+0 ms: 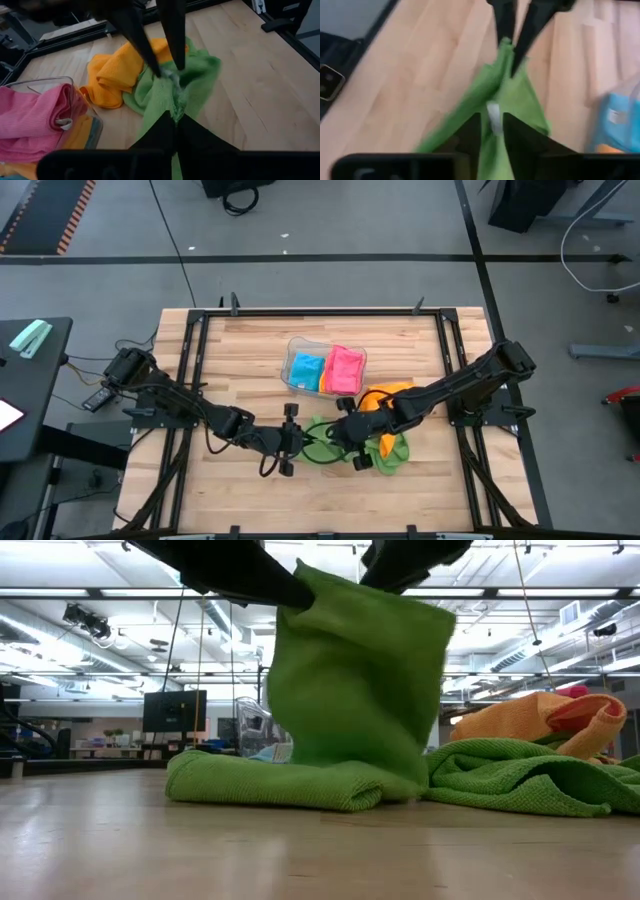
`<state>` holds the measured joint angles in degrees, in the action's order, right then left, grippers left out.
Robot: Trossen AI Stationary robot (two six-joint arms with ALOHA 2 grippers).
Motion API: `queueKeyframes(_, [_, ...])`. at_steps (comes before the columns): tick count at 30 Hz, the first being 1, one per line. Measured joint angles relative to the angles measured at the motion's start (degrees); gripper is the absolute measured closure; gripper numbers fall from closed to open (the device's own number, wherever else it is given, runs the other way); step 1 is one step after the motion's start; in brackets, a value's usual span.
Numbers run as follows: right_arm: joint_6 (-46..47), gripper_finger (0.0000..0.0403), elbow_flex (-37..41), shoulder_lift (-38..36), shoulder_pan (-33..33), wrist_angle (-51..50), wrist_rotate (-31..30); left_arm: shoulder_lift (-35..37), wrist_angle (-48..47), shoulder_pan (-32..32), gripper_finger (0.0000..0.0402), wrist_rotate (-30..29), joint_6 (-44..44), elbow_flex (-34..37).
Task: Fold microfiber towels
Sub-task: Fold the top green microfiber cloth
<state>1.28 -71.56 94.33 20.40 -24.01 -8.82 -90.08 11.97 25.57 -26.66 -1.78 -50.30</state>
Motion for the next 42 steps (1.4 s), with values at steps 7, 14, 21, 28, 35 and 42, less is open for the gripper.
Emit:
queueKeyframes(7, [0.10,0.0237,-5.95,-0.49,1.35,-10.82,-1.59,0.03,-0.33,0.09,0.0387,-0.48,1.16,0.00])
queueKeyframes(14, [6.25,0.0195,-3.72,-0.45,3.78,-17.76,-4.27,4.07,-5.13,1.71,0.0393,-3.56,2.17,0.00])
queueKeyframes(21, [5.87,0.0189,-1.36,-0.45,7.59,-14.60,-15.58,5.35,-5.91,1.60,0.0376,-3.80,4.39,-0.02])
queueKeyframes(28, [5.63,0.0209,5.66,-0.36,4.37,-6.70,-16.87,5.35,-4.95,1.70,0.0391,-3.76,3.87,-0.02])
queueKeyframes(35, [-3.24,0.0222,4.01,-0.98,6.15,6.29,-16.45,5.35,-5.16,1.68,0.0376,-3.77,4.17,-0.02])
queueKeyframes(42, [-9.56,0.0226,2.57,-2.89,10.00,11.94,-10.01,5.35,-6.45,1.59,0.0387,-3.76,4.19,0.02])
